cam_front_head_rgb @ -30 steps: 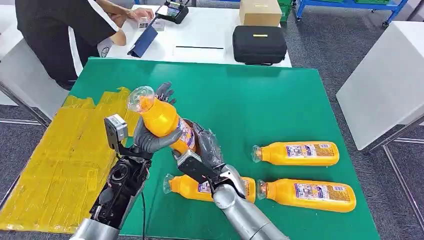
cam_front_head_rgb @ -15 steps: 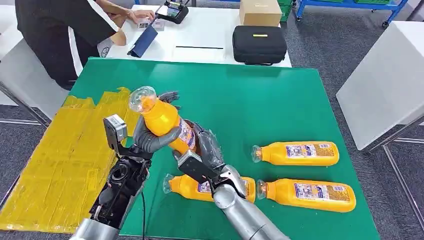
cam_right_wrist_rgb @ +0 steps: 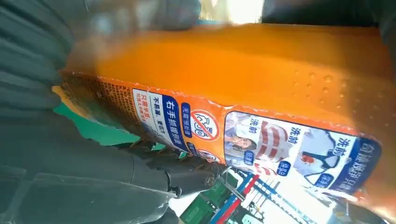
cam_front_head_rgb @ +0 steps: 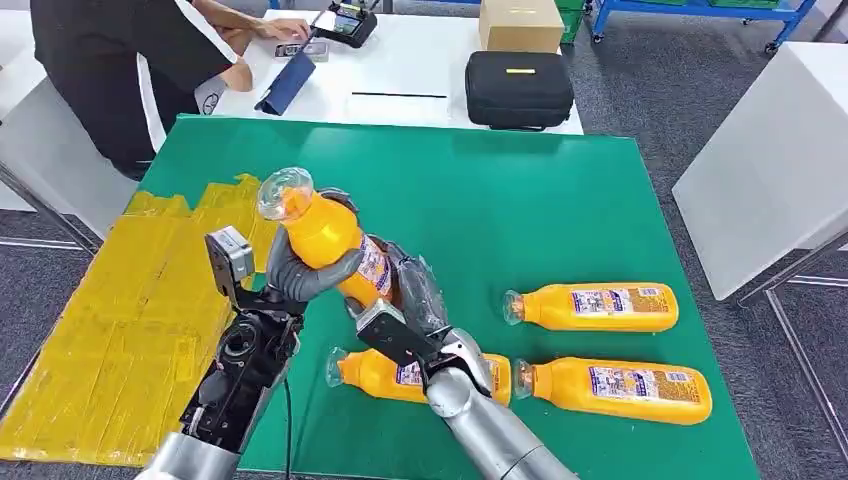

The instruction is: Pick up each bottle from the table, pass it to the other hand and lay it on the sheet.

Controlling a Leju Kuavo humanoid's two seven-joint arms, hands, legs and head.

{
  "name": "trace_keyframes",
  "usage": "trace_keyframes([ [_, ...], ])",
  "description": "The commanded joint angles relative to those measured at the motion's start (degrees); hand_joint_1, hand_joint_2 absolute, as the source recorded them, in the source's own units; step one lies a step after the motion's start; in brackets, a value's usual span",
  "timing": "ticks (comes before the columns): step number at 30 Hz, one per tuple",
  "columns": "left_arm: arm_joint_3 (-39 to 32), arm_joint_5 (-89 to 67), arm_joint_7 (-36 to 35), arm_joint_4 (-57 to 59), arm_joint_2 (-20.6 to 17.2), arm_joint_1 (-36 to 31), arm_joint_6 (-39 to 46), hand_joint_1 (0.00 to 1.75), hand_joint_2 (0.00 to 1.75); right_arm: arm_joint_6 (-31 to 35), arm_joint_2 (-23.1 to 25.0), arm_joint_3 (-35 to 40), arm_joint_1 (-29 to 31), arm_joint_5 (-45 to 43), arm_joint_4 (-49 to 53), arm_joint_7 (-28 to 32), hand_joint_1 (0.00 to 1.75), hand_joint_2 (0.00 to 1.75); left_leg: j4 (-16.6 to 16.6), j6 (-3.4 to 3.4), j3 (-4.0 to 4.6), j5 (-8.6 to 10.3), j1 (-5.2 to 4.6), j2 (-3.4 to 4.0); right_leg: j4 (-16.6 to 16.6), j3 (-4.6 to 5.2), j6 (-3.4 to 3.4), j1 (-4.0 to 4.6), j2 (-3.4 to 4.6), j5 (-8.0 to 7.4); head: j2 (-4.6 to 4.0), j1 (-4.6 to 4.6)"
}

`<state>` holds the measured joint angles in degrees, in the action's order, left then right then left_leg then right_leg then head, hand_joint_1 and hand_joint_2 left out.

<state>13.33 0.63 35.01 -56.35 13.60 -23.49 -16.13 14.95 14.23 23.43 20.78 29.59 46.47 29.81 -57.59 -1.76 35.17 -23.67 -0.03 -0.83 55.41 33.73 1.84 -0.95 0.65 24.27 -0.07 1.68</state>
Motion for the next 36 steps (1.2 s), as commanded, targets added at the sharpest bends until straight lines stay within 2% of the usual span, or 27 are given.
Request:
trace_keyframes([
  [1,1.2,-0.4,-0.2,3.8,-1.2,-2.7,0.3,1.75,1.75,-0.1,-0.7,1.9,1.6,0.1,2.7,0.2,1.75,1.75,0.0,0.10,-0.19,-0.10,0.00,0.08,0.0,-0.17,-0.09,0.01,-0.02,0.10,0.00,0.00],
  [3,1.2,-0.3,-0.1,3.3,-1.3,-2.4,0.3,1.75,1.75,0.0,-1.0,1.7,1.0,-0.2,4.1,0.1,1.75,1.75,0.0,0.15,-0.37,-0.20,0.00,0.14,0.1,-0.33,-0.14,0.03,-0.02,0.19,0.00,0.00],
  [4,1.1,-0.2,-0.1,3.2,-1.4,-2.3,0.3,1.75,1.75,0.0,-1.2,1.7,0.8,-0.2,4.7,0.2,1.75,1.75,0.0,0.08,-0.15,-0.08,0.00,0.06,0.0,-0.14,-0.07,0.01,-0.02,0.07,0.00,0.00],
  [14,0.4,0.1,0.1,1.6,-1.6,-1.4,1.0,1.75,1.75,0.8,-1.7,1.1,-0.6,-1.1,8.8,1.1,1.75,1.75,0.0,0.09,-0.17,-0.08,-0.01,0.13,0.0,-0.15,-0.08,0.00,0.05,0.06,0.00,0.00],
  [15,0.2,0.1,0.1,1.0,-1.8,-1.0,1.3,1.75,1.75,1.3,-1.8,0.9,-1.3,-1.4,10.3,1.6,0.03,1.75,0.0,0.13,-0.27,-0.14,-0.01,0.16,0.0,-0.24,-0.12,0.01,0.05,0.11,0.00,0.00],
  [19,-0.3,-0.1,-0.2,-2.9,-3.2,0.5,2.6,1.75,1.75,1.2,-3.7,0.7,-5.7,-2.4,21.5,1.5,0.00,1.75,0.0,0.12,-0.26,-0.15,-0.02,0.17,0.0,-0.22,-0.11,0.00,0.06,0.12,0.00,0.04],
  [20,-0.4,-5.8,0.6,-5.4,-4.4,1.2,9.6,1.75,1.75,1.5,-4.3,-0.3,-7.9,-3.6,26.4,1.5,0.00,1.75,0.0,0.09,-0.08,-0.07,0.01,0.08,0.0,-0.07,-0.08,0.03,0.00,0.06,0.00,0.00],
  [23,-1.8,-8.8,0.0,-11.2,-5.4,3.7,11.0,1.75,1.75,0.6,-6.3,-2.1,-11.6,-4.8,33.8,0.6,0.00,1.75,0.0,0.10,-0.18,-0.14,0.02,-0.01,0.0,-0.18,-0.09,0.04,-0.11,0.15,0.00,0.02],
  [25,-3.0,-15.3,-0.3,-16.0,-6.0,5.9,16.4,1.75,1.75,1.0,-7.2,-5.4,-14.6,-6.1,37.7,0.9,0.00,1.75,0.0,0.09,-0.16,-0.14,0.01,0.09,0.0,-0.14,-0.08,0.02,0.00,0.12,0.00,0.02],
  [26,-3.4,-19.4,-0.9,-17.3,-6.5,6.4,20.3,1.75,1.75,1.2,-7.5,-6.6,-15.6,-6.9,38.6,1.2,0.00,1.75,0.0,0.12,-0.35,-0.25,0.02,0.15,0.0,-0.32,-0.11,0.03,0.00,0.22,0.00,0.02],
  [28,-4.8,-25.8,-2.0,-18.8,-7.2,6.9,26.1,1.75,1.75,1.5,-8.1,-9.4,-17.7,-9.0,40.3,2.1,0.00,1.75,0.0,0.07,-0.05,-0.07,0.03,-0.01,0.0,-0.06,-0.07,0.03,-0.10,0.09,0.00,0.00],
  [31,-6.3,-28.2,-2.6,-18.3,-7.8,6.8,28.3,1.75,1.75,1.2,-8.2,-11.3,-19.1,-10.7,41.6,2.9,0.00,1.75,0.0,0.10,-0.13,-0.12,0.01,0.00,0.0,-0.14,-0.10,0.02,-0.07,0.13,0.00,0.02],
  [33,-8.1,-32.6,-2.7,-16.7,-8.2,6.5,32.6,1.75,1.75,1.8,-7.8,-12.8,-20.2,-10.9,42.6,3.1,0.00,1.75,0.0,0.11,-0.15,-0.12,0.01,0.02,0.0,-0.15,-0.12,0.02,-0.05,0.12,0.00,0.02],
  [36,-8.3,-32.5,-2.7,-16.3,-8.3,6.3,32.5,1.75,1.75,1.9,-7.8,-12.9,-20.5,-10.9,42.9,3.1,0.00,1.75,0.0,0.12,-0.14,-0.11,0.01,0.03,0.0,-0.12,-0.13,0.03,-0.04,0.11,0.00,0.00],
])
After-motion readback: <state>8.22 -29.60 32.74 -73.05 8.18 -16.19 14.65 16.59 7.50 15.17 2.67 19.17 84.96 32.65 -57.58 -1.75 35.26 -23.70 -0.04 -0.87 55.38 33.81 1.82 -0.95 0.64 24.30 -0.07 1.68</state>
